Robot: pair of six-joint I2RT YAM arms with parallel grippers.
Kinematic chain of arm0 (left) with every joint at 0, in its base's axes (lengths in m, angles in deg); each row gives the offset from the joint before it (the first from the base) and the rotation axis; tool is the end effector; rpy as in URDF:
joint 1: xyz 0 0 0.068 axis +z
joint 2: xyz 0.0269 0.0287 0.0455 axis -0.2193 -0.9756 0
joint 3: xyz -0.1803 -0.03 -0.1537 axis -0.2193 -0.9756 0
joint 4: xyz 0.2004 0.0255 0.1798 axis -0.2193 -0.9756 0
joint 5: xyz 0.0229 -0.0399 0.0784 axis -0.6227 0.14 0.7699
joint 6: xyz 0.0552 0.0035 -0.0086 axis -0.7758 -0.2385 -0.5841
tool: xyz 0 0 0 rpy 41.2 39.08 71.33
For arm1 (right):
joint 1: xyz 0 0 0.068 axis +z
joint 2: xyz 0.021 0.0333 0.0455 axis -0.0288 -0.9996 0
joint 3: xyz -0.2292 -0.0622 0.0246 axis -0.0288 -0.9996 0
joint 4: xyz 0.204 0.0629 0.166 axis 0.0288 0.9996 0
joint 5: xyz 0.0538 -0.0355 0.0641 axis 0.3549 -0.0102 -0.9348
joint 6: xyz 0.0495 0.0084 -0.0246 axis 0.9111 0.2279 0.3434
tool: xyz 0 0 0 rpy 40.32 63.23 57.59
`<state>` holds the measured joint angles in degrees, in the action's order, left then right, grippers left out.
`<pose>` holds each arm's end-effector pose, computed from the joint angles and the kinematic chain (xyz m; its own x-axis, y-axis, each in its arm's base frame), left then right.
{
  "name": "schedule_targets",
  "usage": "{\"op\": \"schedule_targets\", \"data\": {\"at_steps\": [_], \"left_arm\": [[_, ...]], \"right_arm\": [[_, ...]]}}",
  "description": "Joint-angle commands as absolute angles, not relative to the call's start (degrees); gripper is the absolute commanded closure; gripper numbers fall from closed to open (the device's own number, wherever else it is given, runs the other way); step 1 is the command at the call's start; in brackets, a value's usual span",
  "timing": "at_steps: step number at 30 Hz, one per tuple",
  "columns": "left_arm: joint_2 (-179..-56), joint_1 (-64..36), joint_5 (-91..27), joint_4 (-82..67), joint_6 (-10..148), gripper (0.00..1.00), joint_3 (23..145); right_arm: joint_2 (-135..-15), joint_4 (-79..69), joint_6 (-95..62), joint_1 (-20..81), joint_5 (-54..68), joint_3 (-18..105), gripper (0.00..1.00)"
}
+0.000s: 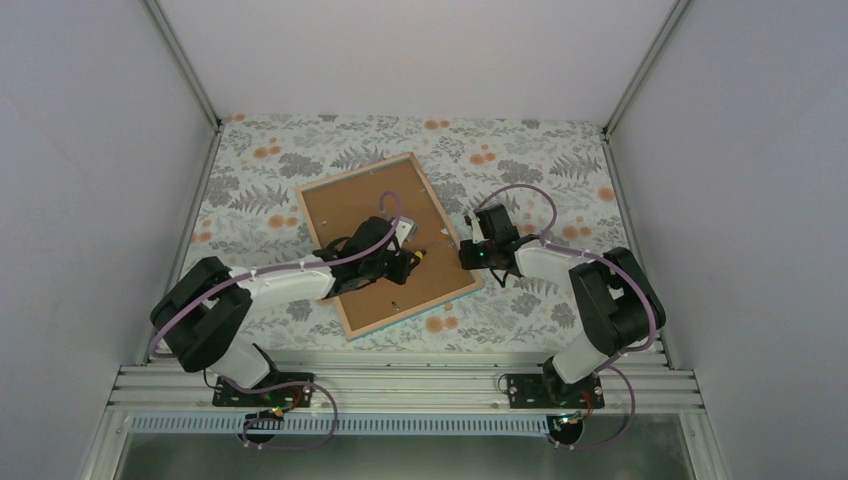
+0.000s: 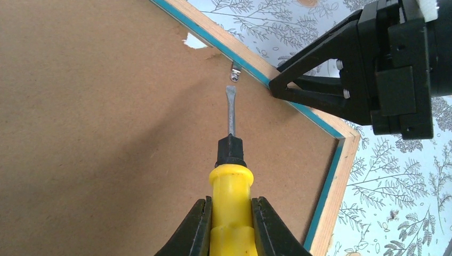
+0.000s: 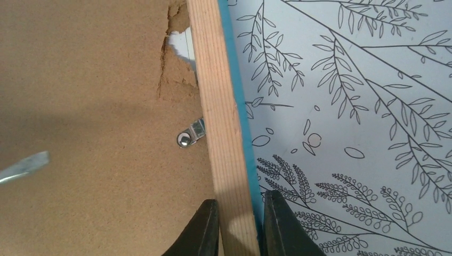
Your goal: Take the photo out of the frame
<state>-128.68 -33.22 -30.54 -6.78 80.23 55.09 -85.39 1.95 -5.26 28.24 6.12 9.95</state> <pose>0.2174 -0.2309 0.1371 -0.7182 0.1899 -0.6694 0.5398 0.7591 -0.3638 0.2652 0.1392 0.0946 -0.8709 -0.0882 -0.4834 -0.2552 0.9219 0.2916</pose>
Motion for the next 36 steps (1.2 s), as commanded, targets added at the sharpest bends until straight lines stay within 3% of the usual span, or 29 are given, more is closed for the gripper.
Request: {"op": "schedule_targets", "data": {"at_steps": [1,6,36], "left_arm": [[-130.85,-33.75,-32.07,-4.77,79.64,0.98,57.81],[-133.47,-34.35,-32.53,-4.64,80.05,0.98,59.57],[-144.09,-34.70,-29.17,-6.21,81.40,0.98,65.93]], "right_arm": [[-85.23,-0.70,-5.09,28.85,6.01,8.39,0.88],[-85.38,-1.95,-4.38,29.22,6.07,7.47,0.96],[-86.18,-3.64,-4.00,30.02,5.25,6.41,0.96]]}}
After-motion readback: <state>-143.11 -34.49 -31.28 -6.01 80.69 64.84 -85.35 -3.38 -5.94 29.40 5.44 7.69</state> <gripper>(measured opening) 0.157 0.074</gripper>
